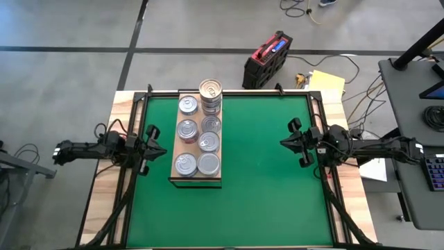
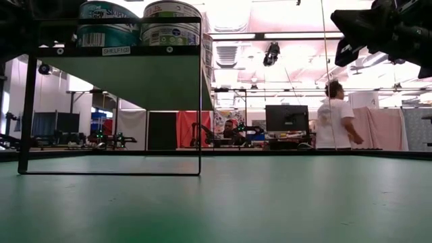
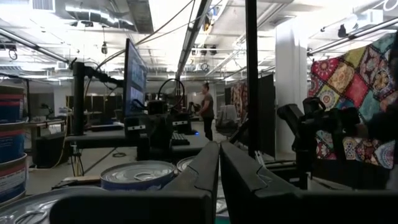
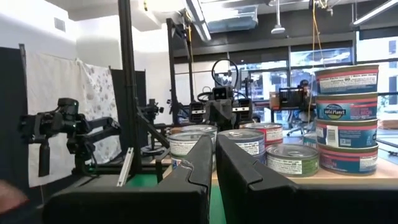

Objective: Stack canned seafood by type on shelf
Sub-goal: Return to Home Position

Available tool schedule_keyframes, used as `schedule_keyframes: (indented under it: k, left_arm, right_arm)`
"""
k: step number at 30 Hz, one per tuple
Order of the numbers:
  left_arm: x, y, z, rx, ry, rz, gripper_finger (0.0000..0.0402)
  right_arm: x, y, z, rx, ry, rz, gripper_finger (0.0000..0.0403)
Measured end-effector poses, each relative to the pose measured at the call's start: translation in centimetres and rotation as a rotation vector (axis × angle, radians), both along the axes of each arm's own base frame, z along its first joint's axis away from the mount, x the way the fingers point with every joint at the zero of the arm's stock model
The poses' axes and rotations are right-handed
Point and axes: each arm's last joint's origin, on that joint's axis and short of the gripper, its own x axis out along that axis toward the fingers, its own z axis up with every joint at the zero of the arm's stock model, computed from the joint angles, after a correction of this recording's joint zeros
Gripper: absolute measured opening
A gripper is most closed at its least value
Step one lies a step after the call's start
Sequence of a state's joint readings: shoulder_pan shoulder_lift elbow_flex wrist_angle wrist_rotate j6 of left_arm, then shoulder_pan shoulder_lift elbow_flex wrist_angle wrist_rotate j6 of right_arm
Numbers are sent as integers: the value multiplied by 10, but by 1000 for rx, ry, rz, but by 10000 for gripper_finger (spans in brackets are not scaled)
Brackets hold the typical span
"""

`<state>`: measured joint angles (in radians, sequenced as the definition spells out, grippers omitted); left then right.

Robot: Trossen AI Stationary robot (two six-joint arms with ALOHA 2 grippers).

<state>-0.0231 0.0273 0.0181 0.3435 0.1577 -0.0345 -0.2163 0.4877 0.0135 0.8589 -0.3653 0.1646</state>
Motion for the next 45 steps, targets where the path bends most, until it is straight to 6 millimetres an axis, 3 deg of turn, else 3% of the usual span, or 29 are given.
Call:
schedule_keyframes:
  k: [22, 30, 40, 45]
  left_arm:
    - [1, 0, 0, 0, 6, 1, 0]
    - [1, 0, 0, 0, 6, 1, 0]
    - [1, 0, 0, 0, 6, 1, 0]
    - [1, 0, 0, -1, 6, 0, 0]
  right_arm:
    - [-8, 10, -6, 74, 94, 90, 13]
    - [-17, 13, -12, -79, 118, 48, 13]
    - [-26, 11, -28, 5, 271, -54, 13]
    - [-28, 11, -27, -9, 252, -62, 13]
